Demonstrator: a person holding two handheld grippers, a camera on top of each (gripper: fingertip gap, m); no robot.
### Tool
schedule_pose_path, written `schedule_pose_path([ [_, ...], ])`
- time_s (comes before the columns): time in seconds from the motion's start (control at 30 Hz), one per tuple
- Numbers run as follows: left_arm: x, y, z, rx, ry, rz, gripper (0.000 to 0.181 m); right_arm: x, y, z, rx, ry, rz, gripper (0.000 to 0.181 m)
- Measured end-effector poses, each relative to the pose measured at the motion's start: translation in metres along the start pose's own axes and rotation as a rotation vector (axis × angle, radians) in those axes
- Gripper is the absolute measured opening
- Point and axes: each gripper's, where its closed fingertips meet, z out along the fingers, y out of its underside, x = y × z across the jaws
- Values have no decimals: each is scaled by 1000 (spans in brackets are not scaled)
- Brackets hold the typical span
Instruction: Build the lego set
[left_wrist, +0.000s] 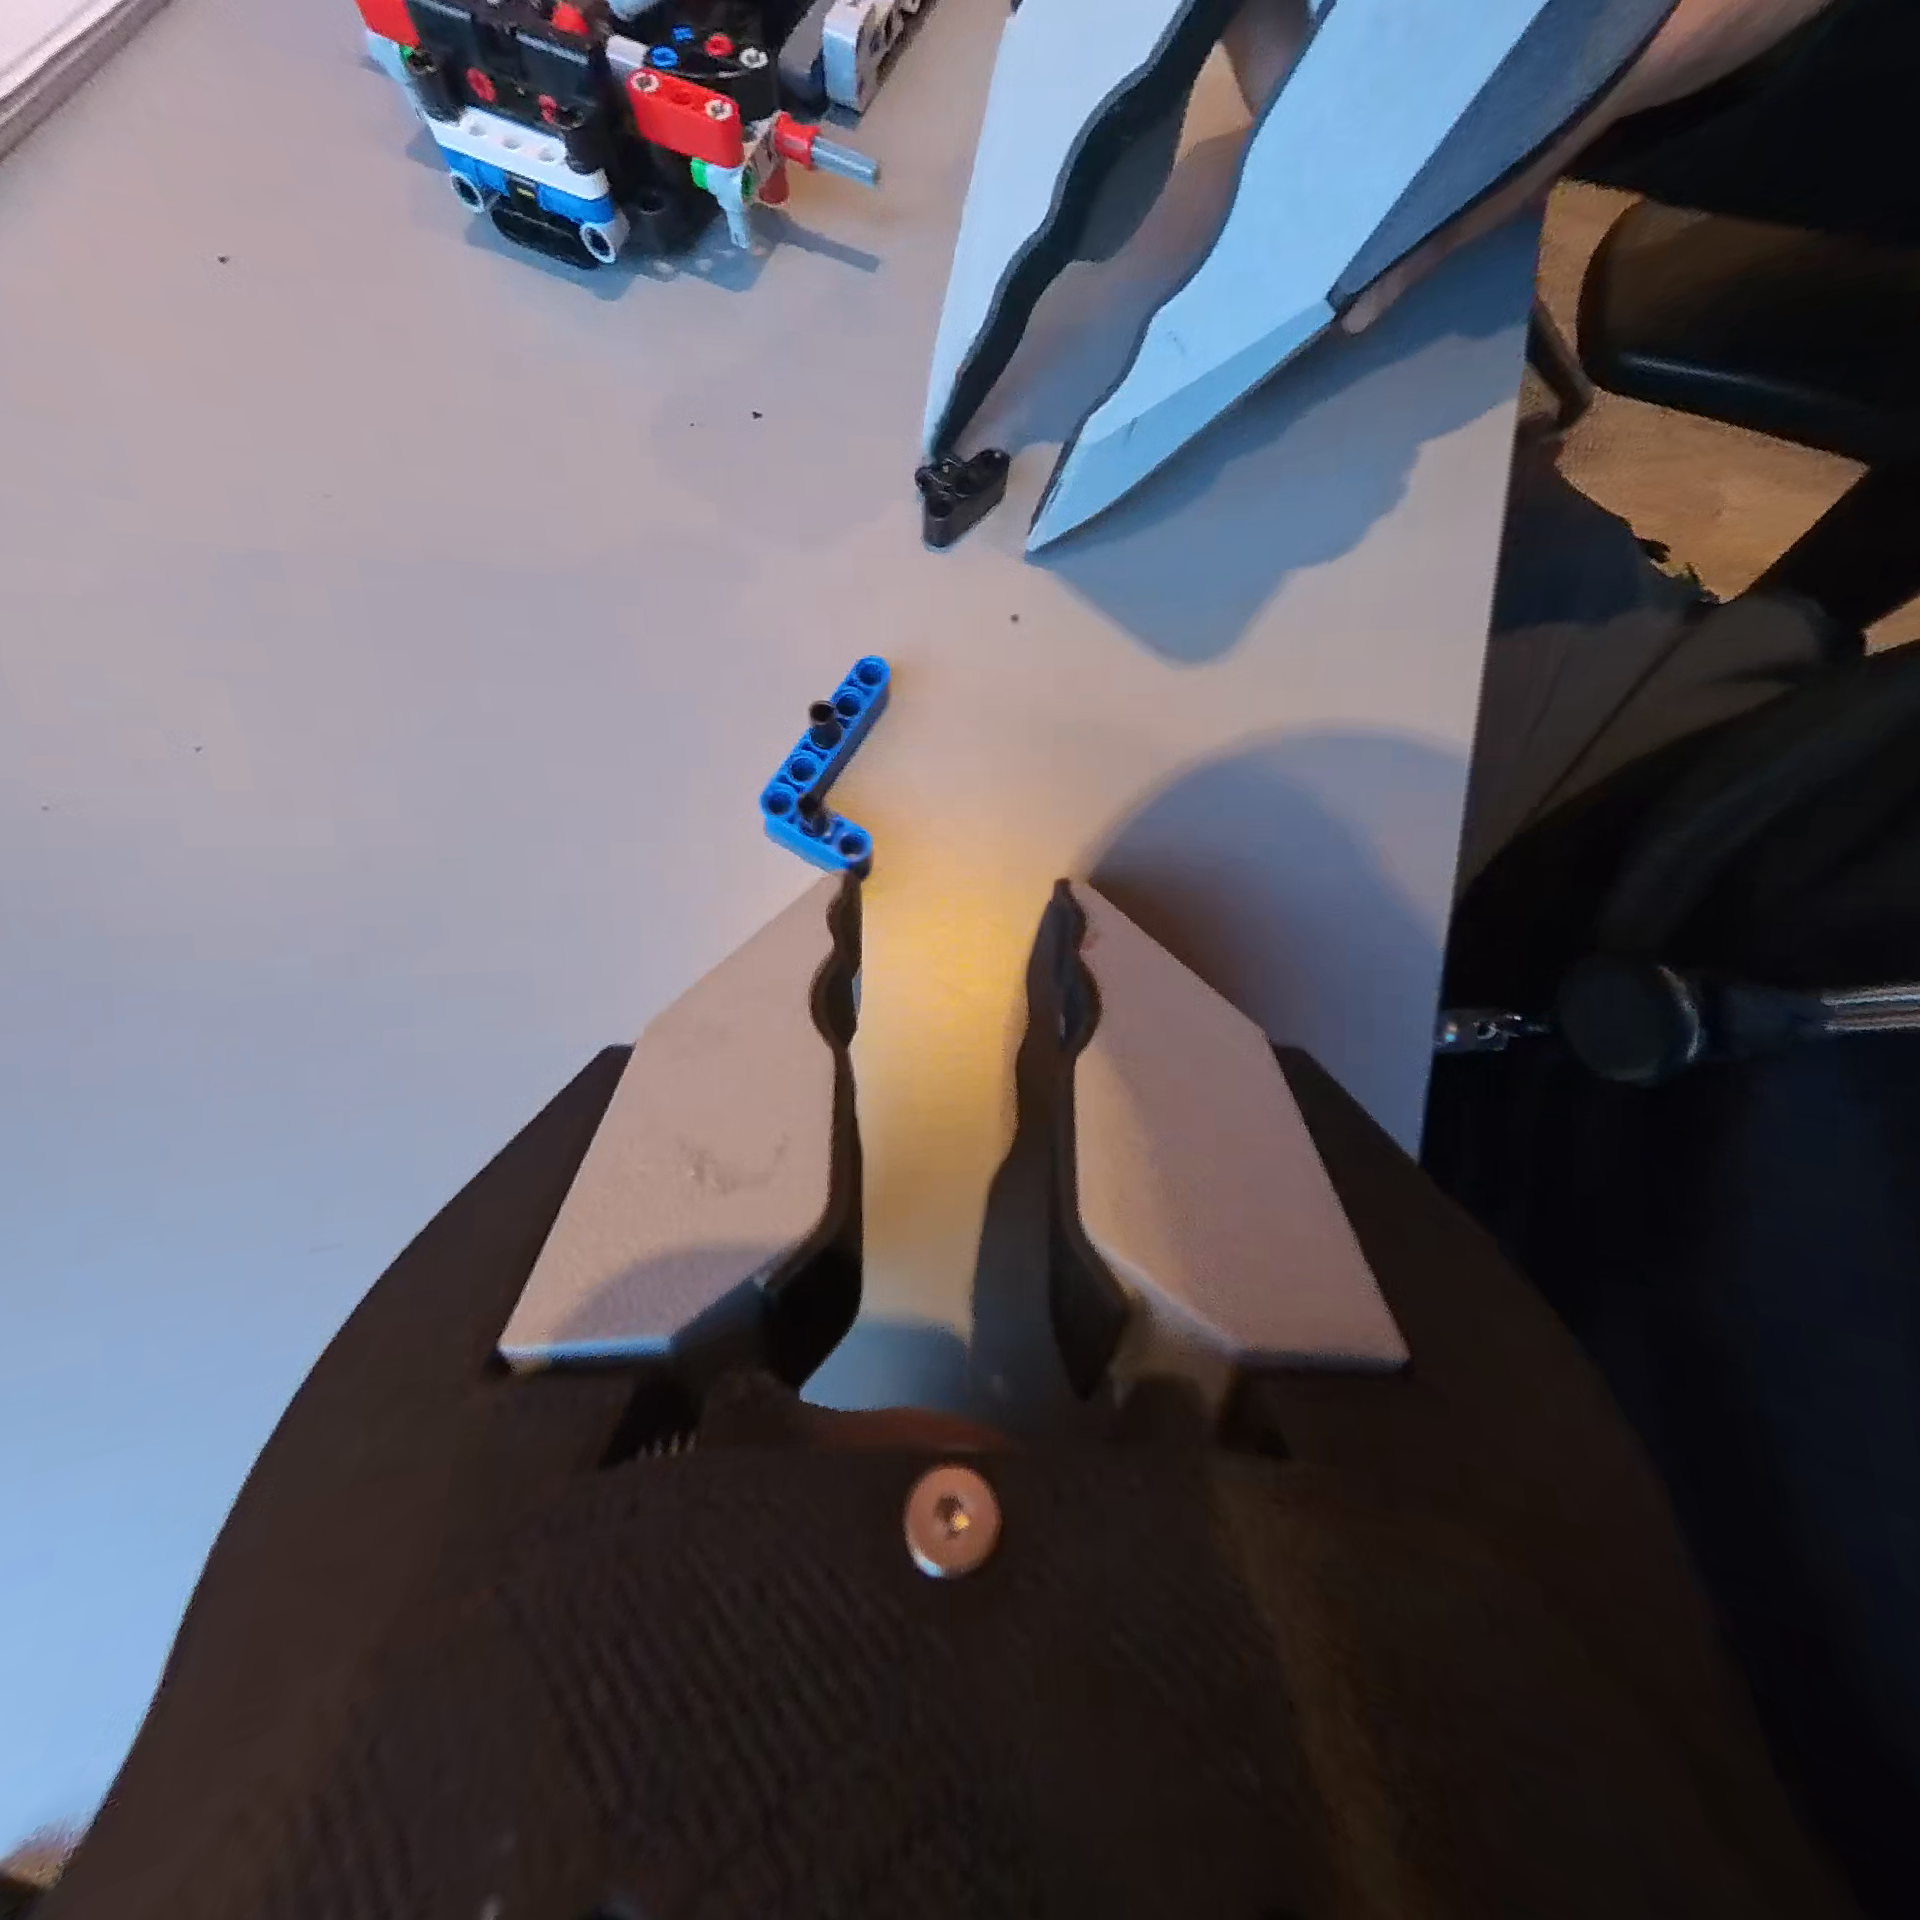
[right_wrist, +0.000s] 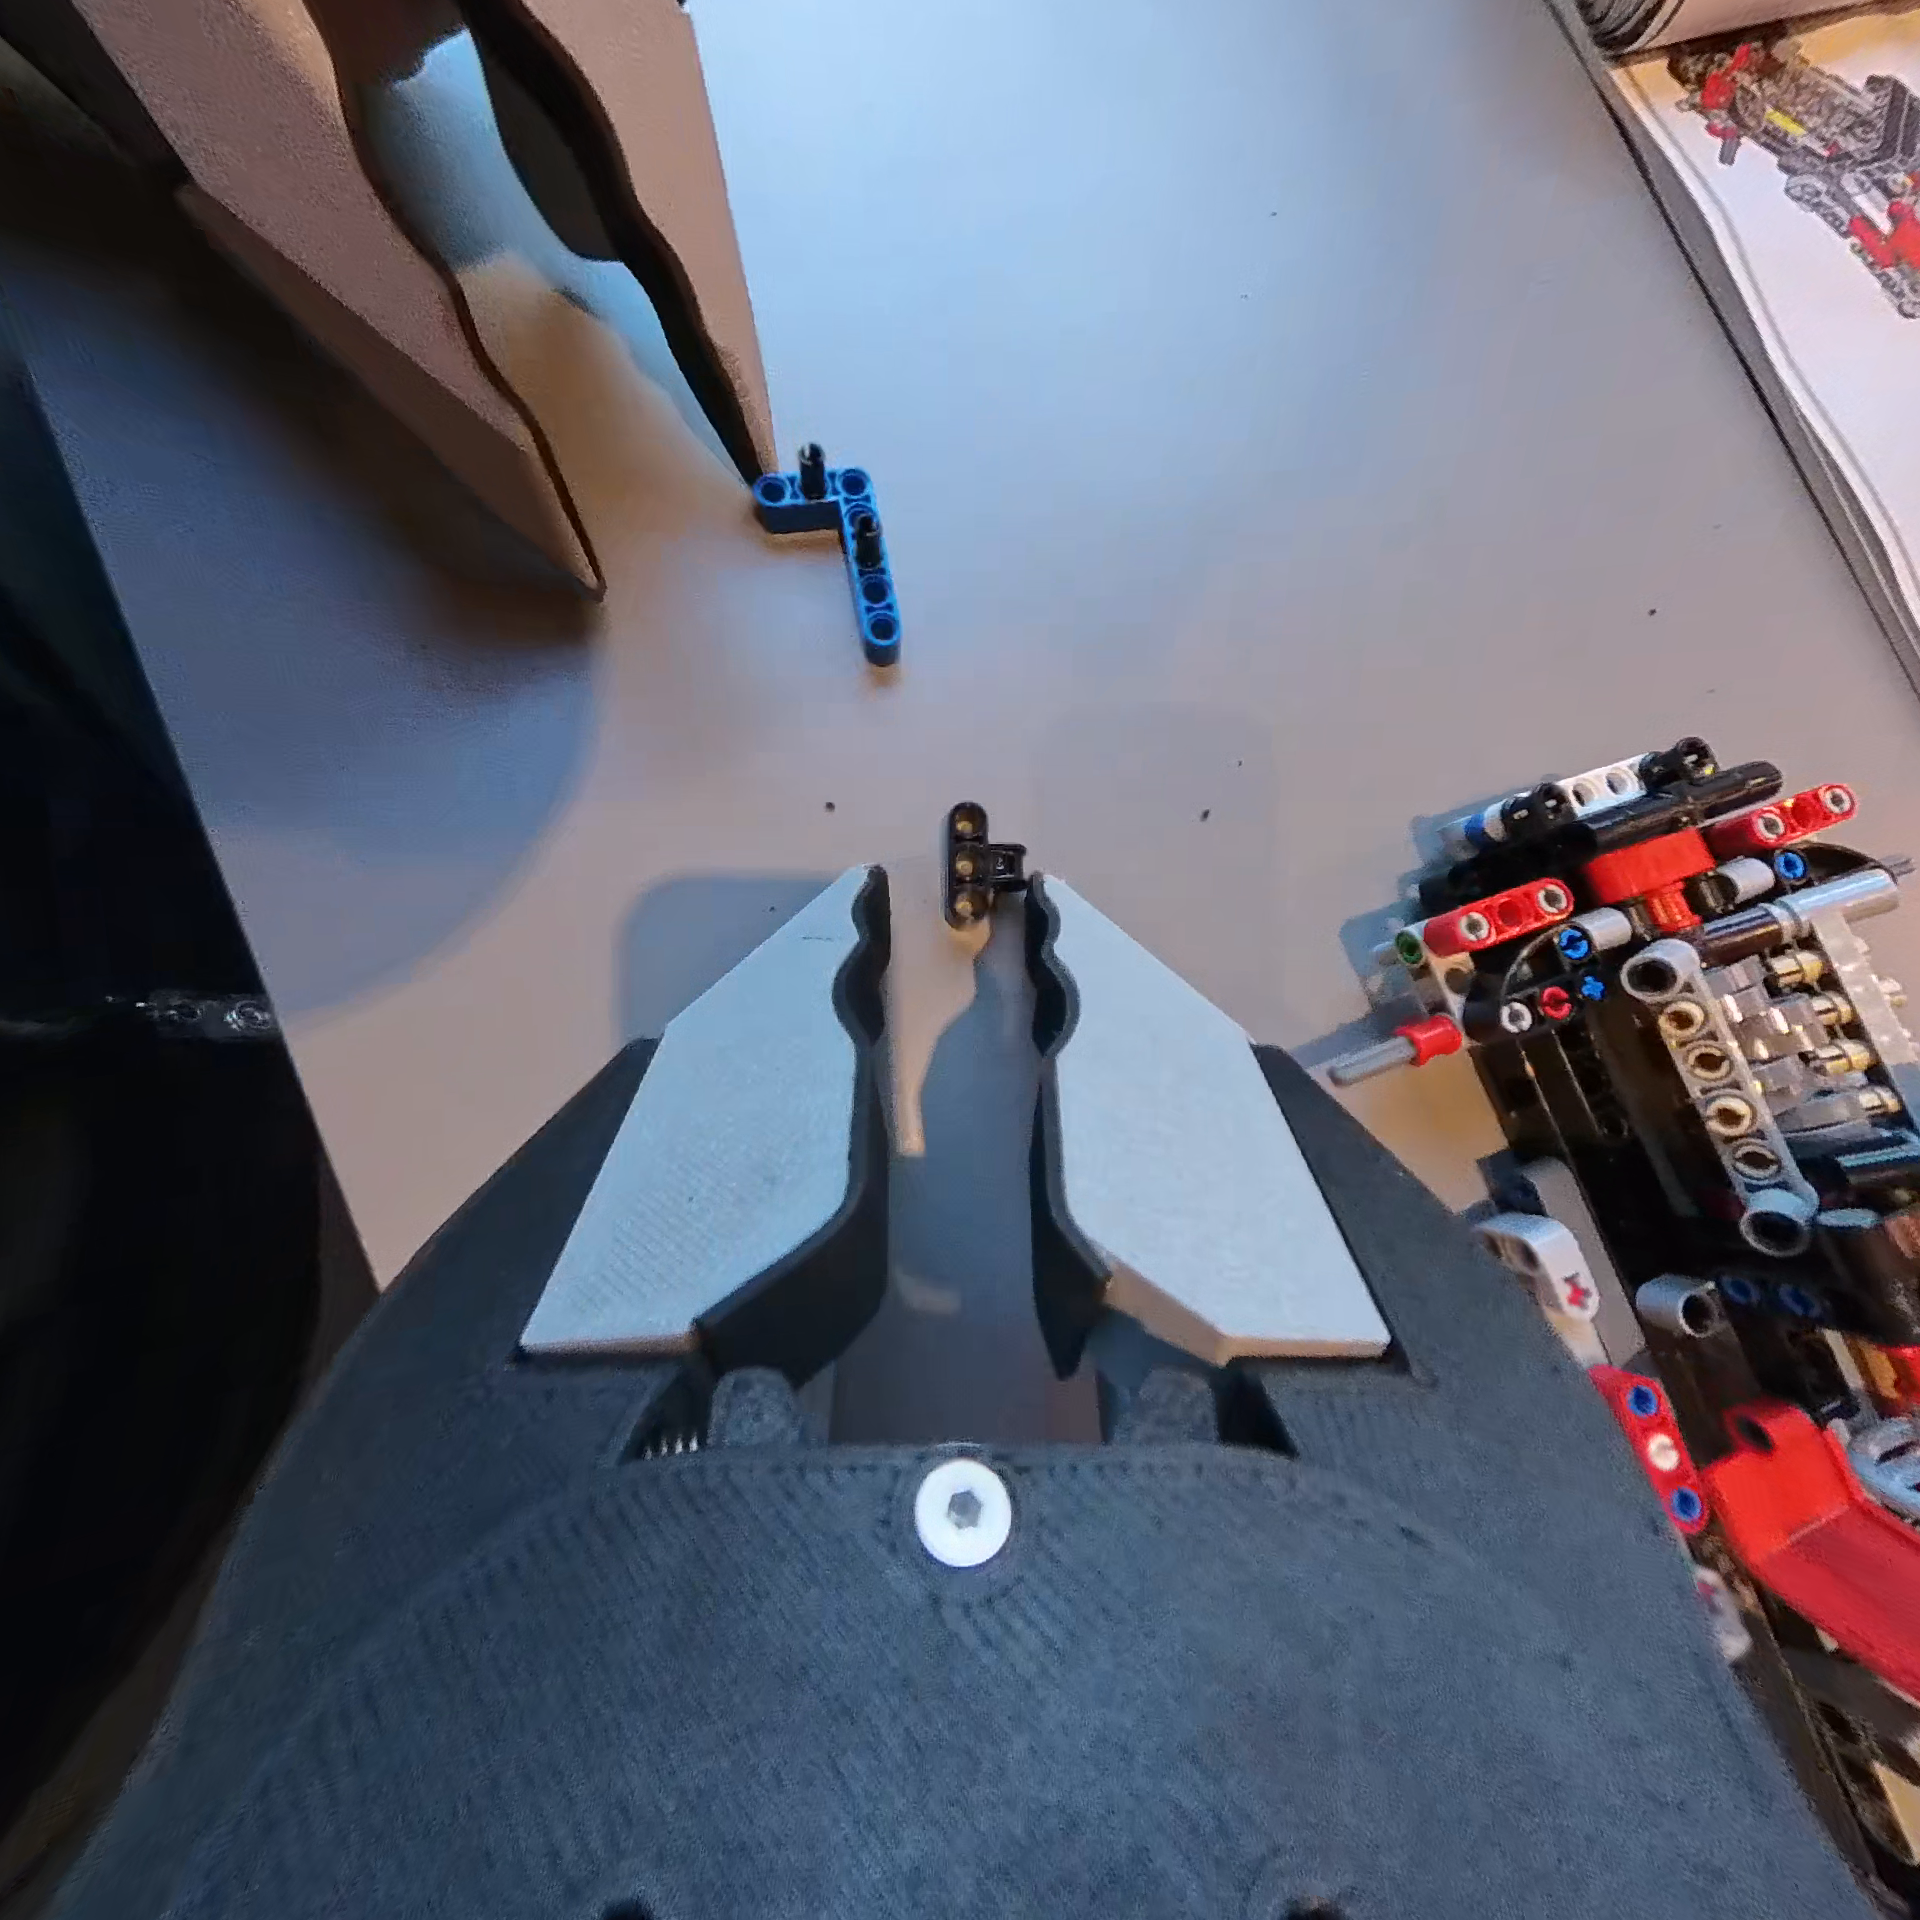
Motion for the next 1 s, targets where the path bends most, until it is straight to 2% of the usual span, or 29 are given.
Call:
schedule_pose_path([
  [0.1, 8, 2, -3, 7, 33, 1, 34, 3, 2, -4, -13, 31, -19, 22],
  [0.27, -22, 1, -9, 22, -52, -10, 36, 5, -6, -3, 11, -12, -9, 25],
  [0.37, -33, -3, -6, 28, -30, 32, 39, 6, -5, 2, 2, -30, -18, 11],
  [0.43, -39, -3, -2, 10, -12, 67, 46, 6, -6, 3, 14, -45, -4, 11],
  [0.5, -39, -6, 1, 5, 32, 105, 37, 5, -7, 3, 26, -63, -2, 10],
  [0.57, -32, -5, 4, -10, 107, 123, 33, 3, -15, 1, 69, -79, -1, 3],
  [0.67, -31, -8, 6, -8, 137, 122, 29, 0, -32, -2, 133, -107, -8, 3],
  [0.8, -30, -9, 7, -8, 148, 122, 30, 7, -20, 9, 38, -81, -36, 3],
  [1.0, -30, -12, 10, -7, 137, 112, 28, 5, -18, 10, 27, -29, -121, 3],
])
